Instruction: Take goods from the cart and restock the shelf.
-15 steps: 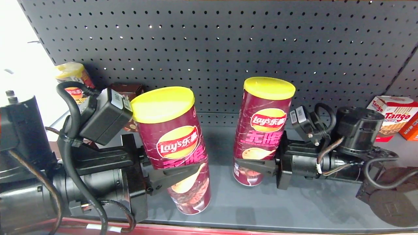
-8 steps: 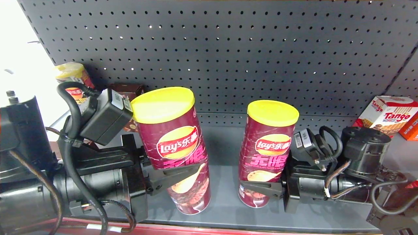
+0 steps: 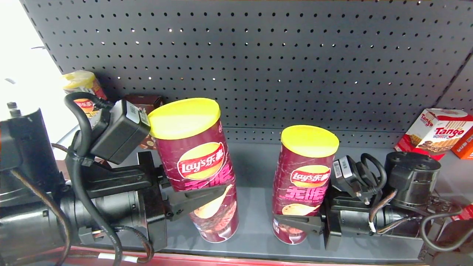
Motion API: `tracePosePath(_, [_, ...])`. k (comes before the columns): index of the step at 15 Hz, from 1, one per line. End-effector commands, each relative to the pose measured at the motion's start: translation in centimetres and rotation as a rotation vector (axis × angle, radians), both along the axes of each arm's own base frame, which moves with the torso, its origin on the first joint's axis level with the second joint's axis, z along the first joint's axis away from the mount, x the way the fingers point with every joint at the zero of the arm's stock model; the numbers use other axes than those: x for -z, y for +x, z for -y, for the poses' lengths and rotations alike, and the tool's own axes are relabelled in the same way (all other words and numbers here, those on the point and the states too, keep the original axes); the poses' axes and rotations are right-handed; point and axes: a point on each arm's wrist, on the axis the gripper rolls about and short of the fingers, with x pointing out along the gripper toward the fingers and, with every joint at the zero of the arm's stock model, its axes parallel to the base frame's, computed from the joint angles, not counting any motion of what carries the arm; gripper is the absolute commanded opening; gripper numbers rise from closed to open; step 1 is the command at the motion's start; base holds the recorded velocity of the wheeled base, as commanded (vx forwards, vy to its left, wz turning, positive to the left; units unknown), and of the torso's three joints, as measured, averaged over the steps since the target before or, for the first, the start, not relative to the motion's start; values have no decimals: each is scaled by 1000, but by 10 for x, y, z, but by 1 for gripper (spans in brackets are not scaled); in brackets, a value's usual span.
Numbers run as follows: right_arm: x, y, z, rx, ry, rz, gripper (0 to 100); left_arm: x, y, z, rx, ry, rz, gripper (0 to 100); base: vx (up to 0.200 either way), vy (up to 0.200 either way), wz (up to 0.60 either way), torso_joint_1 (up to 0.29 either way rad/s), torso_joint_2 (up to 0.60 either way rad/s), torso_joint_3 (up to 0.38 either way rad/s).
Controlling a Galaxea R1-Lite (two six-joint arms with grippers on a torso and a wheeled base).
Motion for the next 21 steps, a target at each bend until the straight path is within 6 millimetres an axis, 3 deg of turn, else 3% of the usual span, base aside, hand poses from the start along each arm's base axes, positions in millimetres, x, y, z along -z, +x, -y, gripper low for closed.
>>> tracePosePath(1, [4, 1, -1, -1, -10, -8, 0, 0, 0, 0, 0, 0, 0, 0, 0, 0, 0, 0, 0, 0])
tracePosePath(6, [11, 2, -7, -20, -27, -11, 0, 0, 0, 0, 0, 0, 0, 0, 0, 0, 0, 0, 0, 0])
tracePosePath(7, [11, 2, -7, -20, -27, -11, 100, 0, 0, 0, 0, 0, 0, 0, 0, 0, 0, 0, 0, 0])
tracePosePath(13, [-11, -14, 11, 34, 11, 54, 100, -1, 0, 0, 2, -3, 4, 0, 0, 0, 0, 0, 0, 0])
tracePosePath(16, [-25, -34, 35, 111, 37, 103, 100, -1, 1, 1, 3, -2, 3, 0, 0, 0, 0, 0, 0, 0])
tracePosePath(20, [-59, -58, 63, 180, 117, 235, 100, -2, 1, 1, 0, -5, 6, 0, 0, 0, 0, 0, 0, 0])
tracePosePath(21, [-74, -76, 86, 252, 144, 299, 100, -3, 0, 0, 0, -6, 8, 0, 0, 0, 0, 0, 0, 0])
